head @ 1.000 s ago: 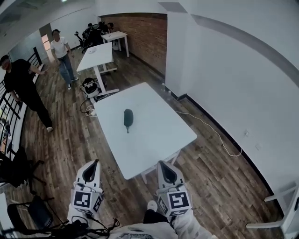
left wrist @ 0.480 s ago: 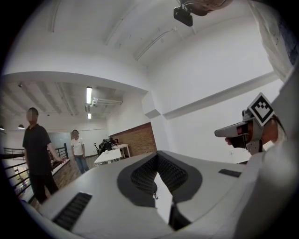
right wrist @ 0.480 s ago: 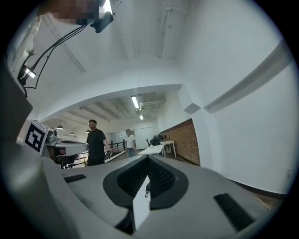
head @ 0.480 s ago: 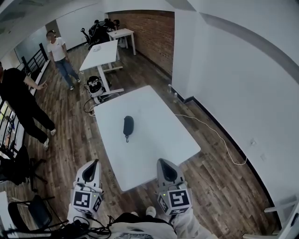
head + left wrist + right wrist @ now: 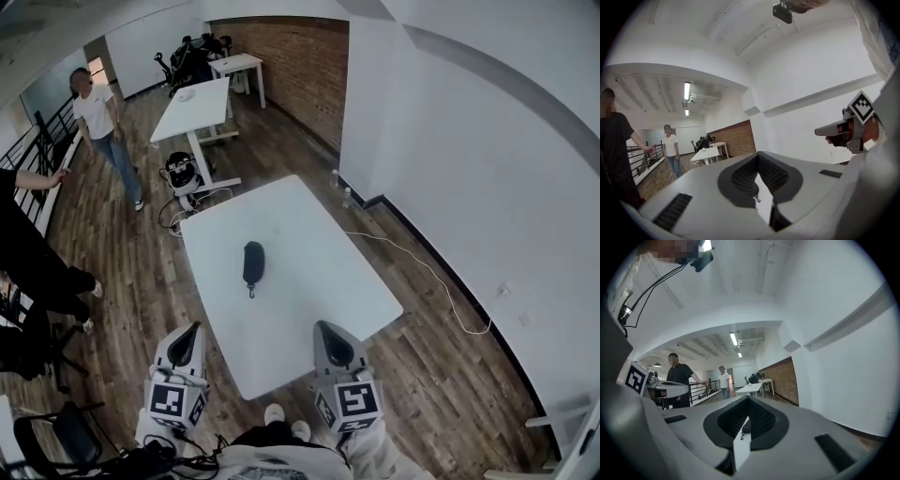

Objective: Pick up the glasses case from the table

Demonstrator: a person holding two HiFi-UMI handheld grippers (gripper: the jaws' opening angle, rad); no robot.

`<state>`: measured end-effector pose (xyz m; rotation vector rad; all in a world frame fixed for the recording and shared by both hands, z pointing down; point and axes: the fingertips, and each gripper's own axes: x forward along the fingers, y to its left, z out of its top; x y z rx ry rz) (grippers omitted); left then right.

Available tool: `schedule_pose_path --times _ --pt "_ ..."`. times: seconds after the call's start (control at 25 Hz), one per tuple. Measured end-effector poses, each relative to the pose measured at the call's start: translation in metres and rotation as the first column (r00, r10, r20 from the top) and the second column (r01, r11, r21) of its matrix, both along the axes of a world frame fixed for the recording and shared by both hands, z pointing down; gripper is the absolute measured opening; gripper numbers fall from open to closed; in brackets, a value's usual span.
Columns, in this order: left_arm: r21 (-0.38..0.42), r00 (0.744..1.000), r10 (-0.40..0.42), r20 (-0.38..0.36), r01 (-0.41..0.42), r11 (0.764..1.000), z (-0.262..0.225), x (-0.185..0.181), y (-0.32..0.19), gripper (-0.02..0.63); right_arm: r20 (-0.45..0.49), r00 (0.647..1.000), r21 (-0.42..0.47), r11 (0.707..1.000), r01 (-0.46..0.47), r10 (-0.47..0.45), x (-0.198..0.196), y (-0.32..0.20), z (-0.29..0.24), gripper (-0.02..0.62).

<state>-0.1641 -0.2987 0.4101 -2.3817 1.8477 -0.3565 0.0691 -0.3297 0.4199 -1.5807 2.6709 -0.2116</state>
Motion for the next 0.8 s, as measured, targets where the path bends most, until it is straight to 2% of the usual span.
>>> schedule_pose_path --times 0.24,0.56,0.8 --pt "-0.042 1.000 0.023 0.014 -0.023 0.999 0.011 -0.004 -0.040 0.025 -0.021 1.000 -0.023 1.000 -0.020 0.020 -0.007 -0.027 0.006 0.006" --pt "-0.069 0.999 0.037 -0.020 -0.038 0.997 0.021 -0.017 -0.080 0.025 -0.040 0.999 -0.019 0.999 -0.031 0.031 -0.023 -0.057 0.005 0.006" --pt "-0.143 0.998 0.019 -0.067 -0.028 0.989 0.041 -0.025 -0.106 0.029 -0.054 0.998 -0.035 0.998 -0.047 0.045 -0.028 -0.069 0.011 0.006"
